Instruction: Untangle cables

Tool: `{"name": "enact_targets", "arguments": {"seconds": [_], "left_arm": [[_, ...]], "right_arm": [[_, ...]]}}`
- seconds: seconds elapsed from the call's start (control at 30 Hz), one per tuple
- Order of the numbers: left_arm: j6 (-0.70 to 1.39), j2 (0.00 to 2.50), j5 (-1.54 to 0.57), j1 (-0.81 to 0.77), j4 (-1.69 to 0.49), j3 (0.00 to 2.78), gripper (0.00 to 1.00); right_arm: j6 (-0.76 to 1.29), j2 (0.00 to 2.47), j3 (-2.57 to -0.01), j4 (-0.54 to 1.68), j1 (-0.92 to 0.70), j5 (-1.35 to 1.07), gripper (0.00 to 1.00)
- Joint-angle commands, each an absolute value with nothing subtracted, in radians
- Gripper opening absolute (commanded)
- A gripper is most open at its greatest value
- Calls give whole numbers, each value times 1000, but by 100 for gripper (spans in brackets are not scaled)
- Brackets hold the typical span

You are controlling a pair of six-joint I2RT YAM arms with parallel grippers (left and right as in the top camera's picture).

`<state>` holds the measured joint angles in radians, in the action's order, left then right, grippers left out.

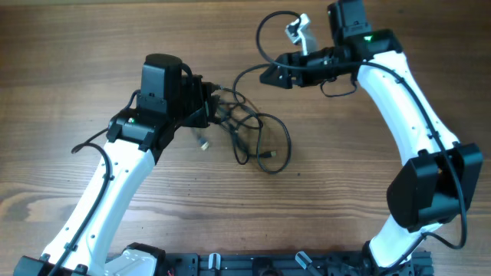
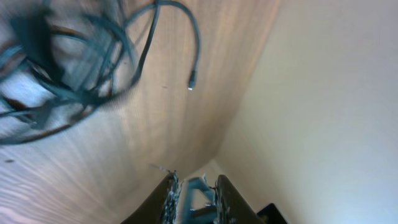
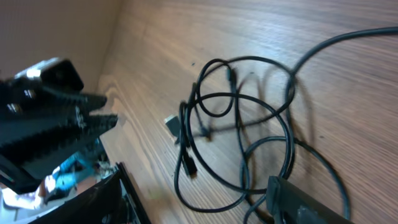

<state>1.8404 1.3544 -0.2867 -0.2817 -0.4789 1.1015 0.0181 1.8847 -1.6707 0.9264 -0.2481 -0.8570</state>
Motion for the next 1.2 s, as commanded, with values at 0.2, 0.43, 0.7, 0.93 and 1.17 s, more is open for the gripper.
{"name": "enact_targets", "arguments": {"seconds": [0.2, 0.43, 0.7, 0.93, 1.17], "left_arm": [[1753, 1351, -202, -277, -446, 1100, 13], [1172, 1358, 5, -276, -670, 1100, 35], [1076, 1385, 7, -277, -874, 1097, 40], [1128, 1488, 9, -277, -915, 1096, 47], [1220, 1558, 17, -270, -929, 1096, 52]], "right_arm": [[29, 1860, -1694, 911, -307, -769, 72], [139, 1860, -1694, 889, -283, -571, 75], [134, 1860, -1694, 880, -283, -568, 79], [134, 1860, -1694, 884, -283, -568, 79], [131, 1860, -1694, 905, -283, -557, 79]]}}
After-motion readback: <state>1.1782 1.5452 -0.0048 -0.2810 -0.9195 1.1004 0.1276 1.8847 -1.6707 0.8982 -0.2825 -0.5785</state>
